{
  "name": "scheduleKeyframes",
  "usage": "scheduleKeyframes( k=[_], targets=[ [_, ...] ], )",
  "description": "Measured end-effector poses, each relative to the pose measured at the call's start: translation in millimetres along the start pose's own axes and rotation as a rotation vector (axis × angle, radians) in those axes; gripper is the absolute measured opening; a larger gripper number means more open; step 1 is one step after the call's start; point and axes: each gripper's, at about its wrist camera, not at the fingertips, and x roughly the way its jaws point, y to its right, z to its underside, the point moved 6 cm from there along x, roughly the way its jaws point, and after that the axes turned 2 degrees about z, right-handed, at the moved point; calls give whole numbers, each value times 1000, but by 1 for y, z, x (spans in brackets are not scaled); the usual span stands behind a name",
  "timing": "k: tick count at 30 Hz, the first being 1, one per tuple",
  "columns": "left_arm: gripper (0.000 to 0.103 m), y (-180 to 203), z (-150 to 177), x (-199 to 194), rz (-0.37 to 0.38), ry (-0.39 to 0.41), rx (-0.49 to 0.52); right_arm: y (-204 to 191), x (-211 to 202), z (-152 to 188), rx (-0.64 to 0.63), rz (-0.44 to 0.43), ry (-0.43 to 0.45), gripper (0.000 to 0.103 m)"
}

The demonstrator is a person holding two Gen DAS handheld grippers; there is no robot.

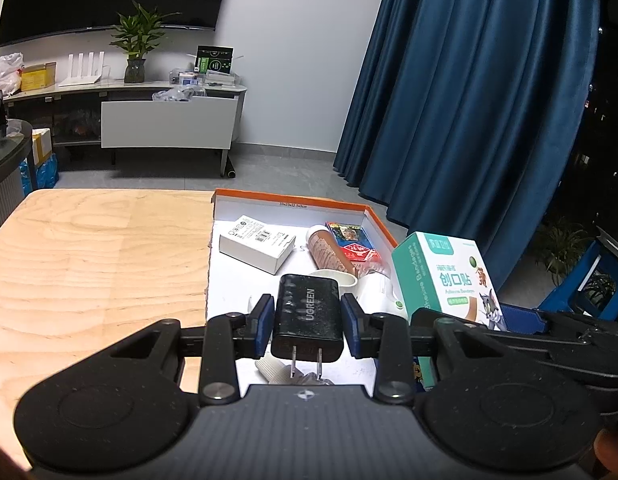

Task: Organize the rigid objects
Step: 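Carry charger over tray with left gripper while right gripper carries bandage box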

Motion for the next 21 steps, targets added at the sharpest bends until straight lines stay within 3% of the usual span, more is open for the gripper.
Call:
scheduleKeyframes(
  k=[14,21],
  targets=[
    [36,-5,-1,7,7,-11,-8,7,10,-5,27,-10,-10,84],
    [36,-6,0,10,18,-13,-2,24,16,-25,46,-1,7,84]
  ],
)
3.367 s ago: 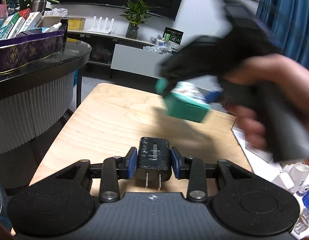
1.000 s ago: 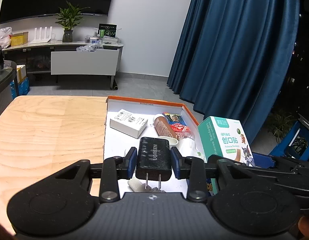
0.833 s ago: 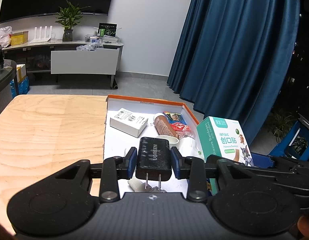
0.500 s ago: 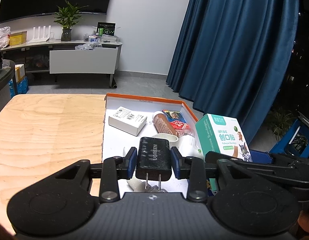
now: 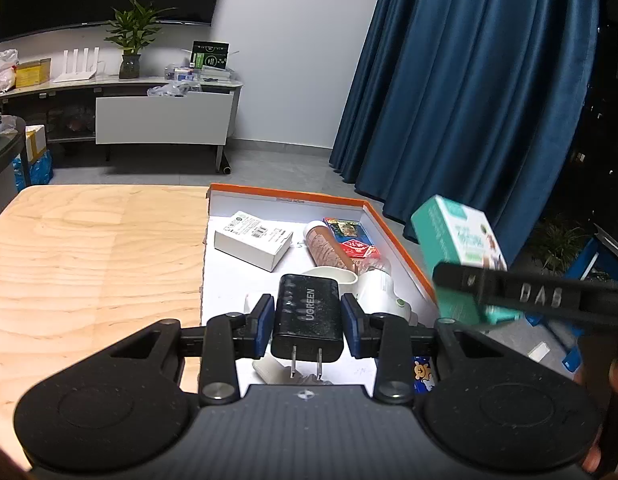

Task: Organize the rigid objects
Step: 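Carry charger over tray with left gripper while right gripper carries bandage box, then release bandage box into tray with right gripper while left gripper releases charger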

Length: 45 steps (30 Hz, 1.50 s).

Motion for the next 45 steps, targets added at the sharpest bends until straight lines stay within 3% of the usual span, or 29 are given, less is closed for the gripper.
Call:
scheduleKeyframes(
  k=[8,35,41,45],
  targets=[
    [36,5,-2,8,28,-8,19,-1,16,-16,-14,-13,-5,84],
    [36,6,-1,23,85,-39,32,-17,115,-36,-39,-56,-171,84],
    [36,7,1,28,89,-59,30,-19,135,-45,-11,-89,-149,88],
    [36,6,1,30,88,-64,29,-10,117,-46,13,-76,-108,88]
  ],
)
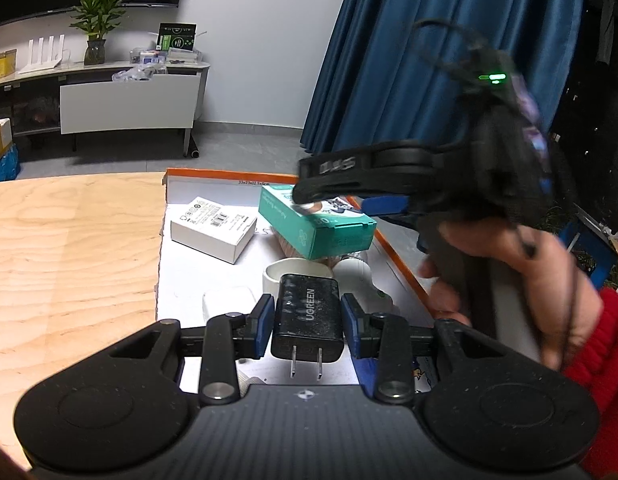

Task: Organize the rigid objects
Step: 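Release bandage box into tray with right gripper while left gripper releases charger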

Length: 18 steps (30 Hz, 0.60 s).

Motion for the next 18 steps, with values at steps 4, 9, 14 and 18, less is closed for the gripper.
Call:
scheduleKeyframes(
  k=[4,9,14,18],
  targets=[
    [36,4,2,2,1,-9,8,9,-43,-2,25,15,86,89],
    [36,11,4,8,6,-28,12,13,-89,2,38,10,162,94],
    [38,21,6,11,-3,-47,33,11,-113,17,27,40,172,95],
    [67,28,5,0,-41,-33,51,8,-127,30,-6,64,174,95]
  ],
)
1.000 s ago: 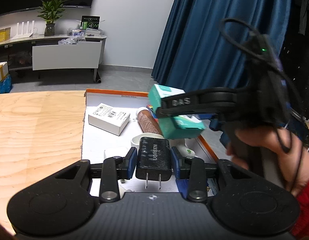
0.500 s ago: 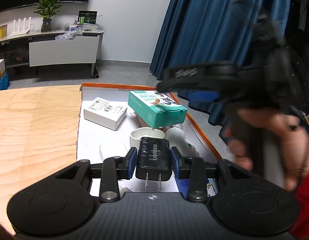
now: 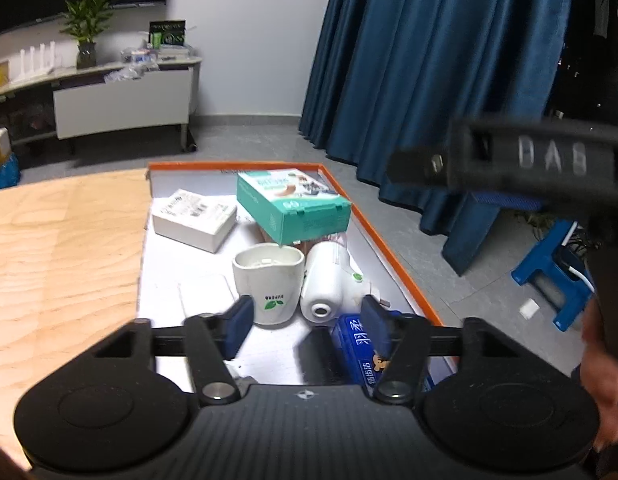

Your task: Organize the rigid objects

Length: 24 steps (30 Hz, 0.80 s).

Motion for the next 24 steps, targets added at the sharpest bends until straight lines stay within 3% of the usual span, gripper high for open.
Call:
scheduleKeyframes(
  k=[4,6,20,24],
  targets=[
    [88,-1,-4,-16,-66,13,-6,0,-16,7,-5,6,1,96],
    [103,-4,-6,-26,-101,15,-15,1,-24,11,-12,21,4,97],
    [103,-9,24,-62,-225,-62,-7,5,-60,52,-58,62,-80,100],
    [103,-12,26,-65,-215,-52,-29,6,-61,60,-70,75,-115,100]
  ],
)
